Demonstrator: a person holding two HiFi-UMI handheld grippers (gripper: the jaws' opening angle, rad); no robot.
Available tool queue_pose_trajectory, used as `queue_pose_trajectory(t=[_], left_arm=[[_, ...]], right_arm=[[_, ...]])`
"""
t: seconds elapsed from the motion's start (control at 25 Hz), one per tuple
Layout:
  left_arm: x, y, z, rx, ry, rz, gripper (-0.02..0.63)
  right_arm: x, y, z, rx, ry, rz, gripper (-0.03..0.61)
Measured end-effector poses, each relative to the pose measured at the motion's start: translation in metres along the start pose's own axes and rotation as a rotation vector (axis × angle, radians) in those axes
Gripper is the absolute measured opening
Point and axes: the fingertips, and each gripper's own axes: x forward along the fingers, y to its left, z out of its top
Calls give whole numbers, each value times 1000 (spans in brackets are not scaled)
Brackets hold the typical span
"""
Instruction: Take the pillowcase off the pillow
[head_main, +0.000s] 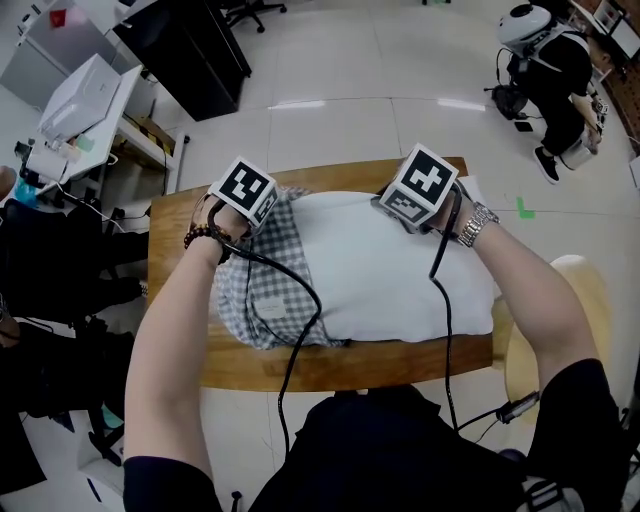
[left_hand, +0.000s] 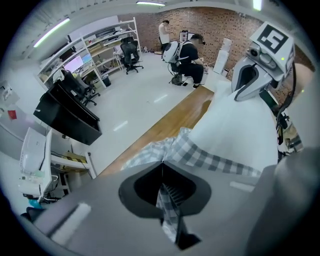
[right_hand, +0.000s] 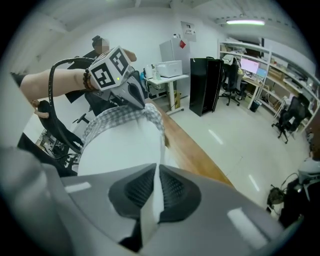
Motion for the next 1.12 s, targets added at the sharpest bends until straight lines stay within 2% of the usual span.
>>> queue_pose_trajectory(t=[0.32,0.64,0.68,0.8,0.84,1.0,1.12], left_arm=[[-18,21,-32,-57,18,70,8],[-22,37,-49,-106,4,97,8],[-24,36,-56,-128,23,95,8],[-40,21,-90,-226,171,63,8],[-40,21,-92,-233,176,64,8],[-31,24,-84,-206,126,83,8],[-19,25,-52,-86,-49,112,9]], right_arm=[[-23,3,-14,9,-8,-48,8],[-29,-2,-17,32,-7,-66,8],[-30,-3,-19,38,-9,-67,8],[-30,-9,-24,59,-15,-67,8],[-30,-11,-26,65,-16,-68,8],[-27,-17,-31,72,-20,-67,8],[-18,-11,-31,44,-24,-66,11]])
